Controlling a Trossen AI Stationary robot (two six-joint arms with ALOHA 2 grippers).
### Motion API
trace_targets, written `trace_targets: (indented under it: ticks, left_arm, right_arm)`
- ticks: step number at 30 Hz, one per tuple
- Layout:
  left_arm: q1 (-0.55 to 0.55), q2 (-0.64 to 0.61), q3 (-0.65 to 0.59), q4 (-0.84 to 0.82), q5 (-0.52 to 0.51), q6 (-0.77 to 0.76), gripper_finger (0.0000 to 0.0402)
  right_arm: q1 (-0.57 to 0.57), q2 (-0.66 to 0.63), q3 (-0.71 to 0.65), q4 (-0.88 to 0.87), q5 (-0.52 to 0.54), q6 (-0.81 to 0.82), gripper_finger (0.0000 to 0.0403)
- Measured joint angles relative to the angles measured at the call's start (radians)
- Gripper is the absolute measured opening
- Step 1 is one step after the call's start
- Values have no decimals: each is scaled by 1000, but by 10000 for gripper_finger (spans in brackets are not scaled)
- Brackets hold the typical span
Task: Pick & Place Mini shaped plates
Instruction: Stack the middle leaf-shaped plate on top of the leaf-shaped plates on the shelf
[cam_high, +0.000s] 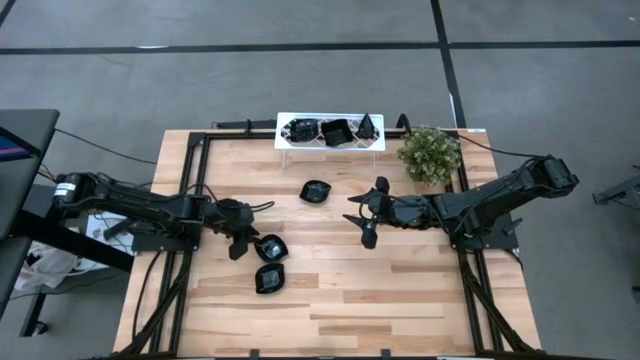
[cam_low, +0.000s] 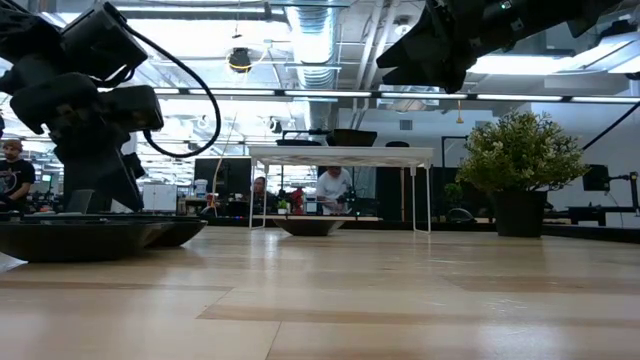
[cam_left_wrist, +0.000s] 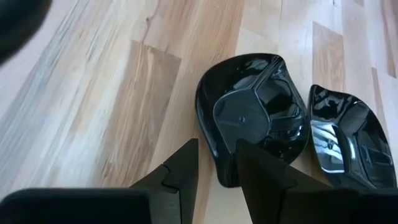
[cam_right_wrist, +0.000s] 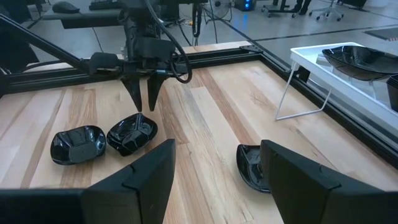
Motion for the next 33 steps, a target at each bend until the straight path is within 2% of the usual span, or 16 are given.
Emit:
trace_targets:
  ticks: [10,14,18,26,33]
  left_arm:
    - [0,104,-1,60,0,1,108]
    - [0,110,-1,80,1,5,108]
    - [0,110,-1,95,52,3,108]
    - [-1,121,-1,96,51,-6,108]
    - [-1,191,-1,111,36,-7,108]
  right_arm:
    - [0,0,0,-1,0,7,230]
    - [0,0,0,-1,0,7,230]
    - [0,0,0,-1,0,7,230]
    - [0,0,0,-1,0,7,230]
    - [0,0,0,-1,0,8,230]
